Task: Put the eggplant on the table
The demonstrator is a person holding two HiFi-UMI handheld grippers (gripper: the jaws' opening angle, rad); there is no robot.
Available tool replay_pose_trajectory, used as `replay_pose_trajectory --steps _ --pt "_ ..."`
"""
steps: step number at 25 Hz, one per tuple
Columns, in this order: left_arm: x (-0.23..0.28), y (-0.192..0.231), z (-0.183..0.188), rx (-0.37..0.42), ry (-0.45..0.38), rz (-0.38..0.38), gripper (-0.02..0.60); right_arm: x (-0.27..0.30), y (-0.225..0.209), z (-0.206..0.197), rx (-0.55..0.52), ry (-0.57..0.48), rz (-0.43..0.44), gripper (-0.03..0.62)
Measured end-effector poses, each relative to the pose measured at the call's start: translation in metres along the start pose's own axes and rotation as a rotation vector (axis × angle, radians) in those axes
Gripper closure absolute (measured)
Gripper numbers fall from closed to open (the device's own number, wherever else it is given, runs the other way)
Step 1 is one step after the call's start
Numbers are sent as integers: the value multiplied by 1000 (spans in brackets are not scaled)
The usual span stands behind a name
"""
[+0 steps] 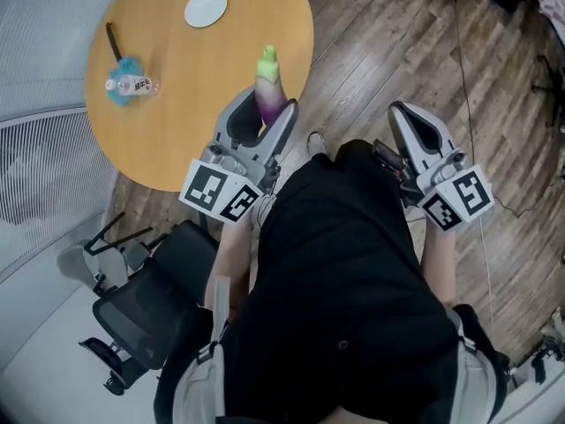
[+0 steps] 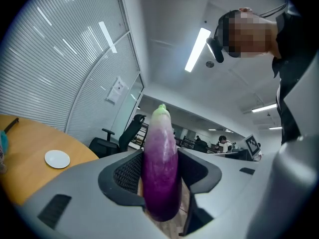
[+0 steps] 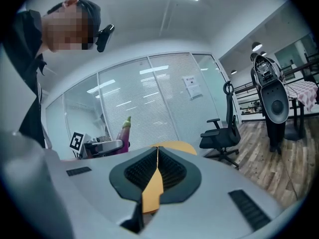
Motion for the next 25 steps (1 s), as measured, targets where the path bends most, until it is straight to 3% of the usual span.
replay_pose_trajectory --steps 8,14,21,25 --pt "20 44 8 -31 18 97 353 51 -32 4 22 40 72 576" --pt "52 84 30 -55 -33 243 353 144 -73 21 -3 77 251 577" --pt "98 128 75 -86 -140 444 353 257 -115 72 -54 107 512 576" --pt "122 158 81 -148 -114 538 353 299 -136 88 -63 116 590 576"
Point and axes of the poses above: the fingertips, and each gripper's own axes: x forward along the fingers, y to its left, z out of its top, the point moved 3 cm from there along -x, backward along the fingers, and after that the axes turned 9 degrees about -x, right-handed, at the moved point
